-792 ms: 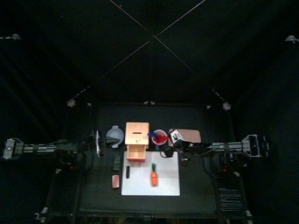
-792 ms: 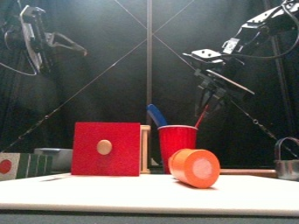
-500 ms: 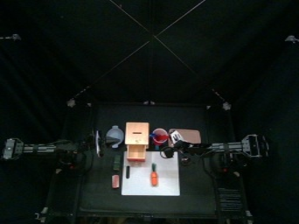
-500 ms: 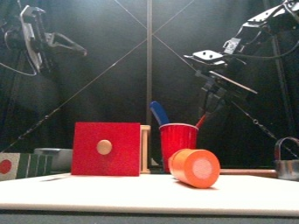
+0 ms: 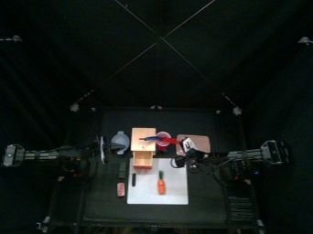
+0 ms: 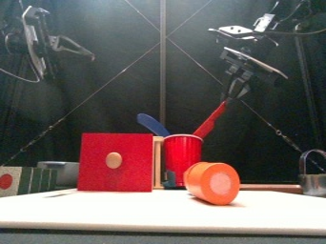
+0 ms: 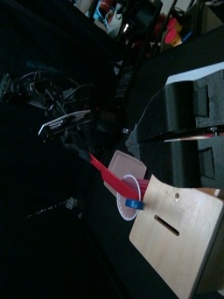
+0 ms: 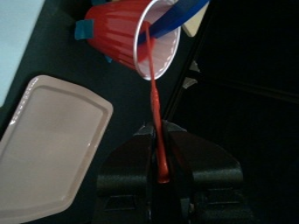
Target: Grasp knife with other hand
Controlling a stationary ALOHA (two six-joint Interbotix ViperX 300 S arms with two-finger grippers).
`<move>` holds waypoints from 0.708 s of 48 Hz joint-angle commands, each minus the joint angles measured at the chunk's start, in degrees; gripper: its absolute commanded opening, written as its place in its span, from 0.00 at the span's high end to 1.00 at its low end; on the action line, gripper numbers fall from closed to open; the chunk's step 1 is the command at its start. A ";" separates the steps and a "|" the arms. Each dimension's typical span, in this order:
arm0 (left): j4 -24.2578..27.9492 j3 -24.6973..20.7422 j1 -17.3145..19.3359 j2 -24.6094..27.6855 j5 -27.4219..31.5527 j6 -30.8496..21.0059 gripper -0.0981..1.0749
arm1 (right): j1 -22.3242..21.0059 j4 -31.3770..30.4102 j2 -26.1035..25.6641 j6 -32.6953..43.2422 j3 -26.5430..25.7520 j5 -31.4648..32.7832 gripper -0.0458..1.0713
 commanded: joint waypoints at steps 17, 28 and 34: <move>0.00 -1.23 0.53 0.26 -0.53 0.09 0.80 | 4.39 8.26 -12.04 0.53 0.18 0.35 0.50; 1.32 -1.85 0.09 1.23 -0.53 0.53 0.79 | 3.25 18.54 -16.96 9.14 0.44 -6.50 0.50; 5.10 -3.43 -0.18 4.04 -0.62 0.88 0.74 | 1.41 20.48 -18.81 20.92 2.46 -13.62 0.50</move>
